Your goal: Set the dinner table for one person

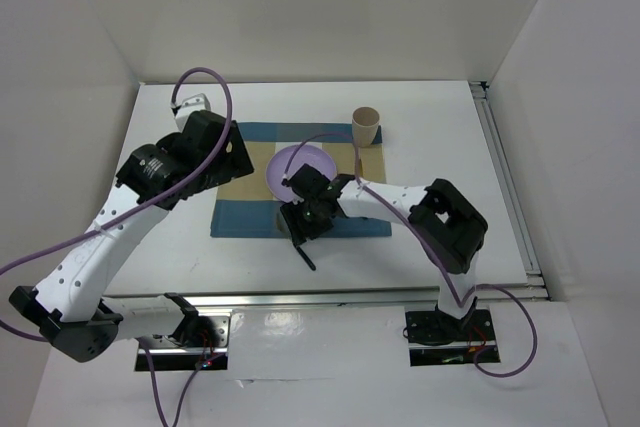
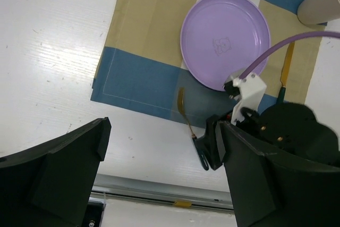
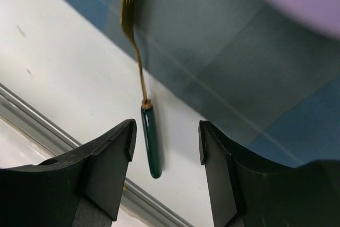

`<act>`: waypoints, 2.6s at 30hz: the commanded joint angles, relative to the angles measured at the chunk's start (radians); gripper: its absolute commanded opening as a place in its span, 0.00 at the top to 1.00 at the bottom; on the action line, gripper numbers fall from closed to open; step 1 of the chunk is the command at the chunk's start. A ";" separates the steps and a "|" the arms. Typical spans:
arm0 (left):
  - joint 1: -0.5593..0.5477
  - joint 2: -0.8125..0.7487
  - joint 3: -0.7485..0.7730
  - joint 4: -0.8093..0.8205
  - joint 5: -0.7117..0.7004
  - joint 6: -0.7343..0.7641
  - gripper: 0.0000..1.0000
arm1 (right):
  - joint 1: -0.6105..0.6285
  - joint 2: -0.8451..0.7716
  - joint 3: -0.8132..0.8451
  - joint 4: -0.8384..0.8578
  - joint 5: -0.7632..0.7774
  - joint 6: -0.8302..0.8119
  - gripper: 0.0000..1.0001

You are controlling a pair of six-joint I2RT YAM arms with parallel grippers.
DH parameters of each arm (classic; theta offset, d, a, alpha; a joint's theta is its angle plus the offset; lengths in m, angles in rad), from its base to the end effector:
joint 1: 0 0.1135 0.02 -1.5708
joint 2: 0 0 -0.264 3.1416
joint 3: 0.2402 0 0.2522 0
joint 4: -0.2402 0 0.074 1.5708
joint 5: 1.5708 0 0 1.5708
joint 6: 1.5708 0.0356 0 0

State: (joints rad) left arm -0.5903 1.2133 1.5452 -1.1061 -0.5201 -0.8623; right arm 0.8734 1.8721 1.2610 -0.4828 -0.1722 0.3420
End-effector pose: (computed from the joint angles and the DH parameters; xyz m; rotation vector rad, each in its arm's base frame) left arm 0.1882 -0.1048 0.4240 -0.5459 2.1607 -0.1783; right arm 0.2416 0.2978 0.1773 -0.7886 2.6752 0.5846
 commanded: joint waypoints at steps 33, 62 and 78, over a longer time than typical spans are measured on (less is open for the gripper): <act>0.004 -0.024 0.247 -0.070 -0.040 0.075 0.00 | 0.023 0.428 0.765 0.099 0.201 0.453 1.00; 0.004 -0.055 0.207 -0.061 -0.061 0.066 0.00 | 0.013 0.496 0.742 0.105 0.189 0.532 0.96; 0.004 -0.064 0.197 -0.061 -0.052 0.066 0.00 | 0.033 0.417 0.640 0.121 0.191 0.532 0.81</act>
State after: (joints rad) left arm -0.5903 1.1671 1.7454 -1.1828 -0.5606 -0.8108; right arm 0.8993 2.3707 1.9045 -0.3840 0.0071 0.8700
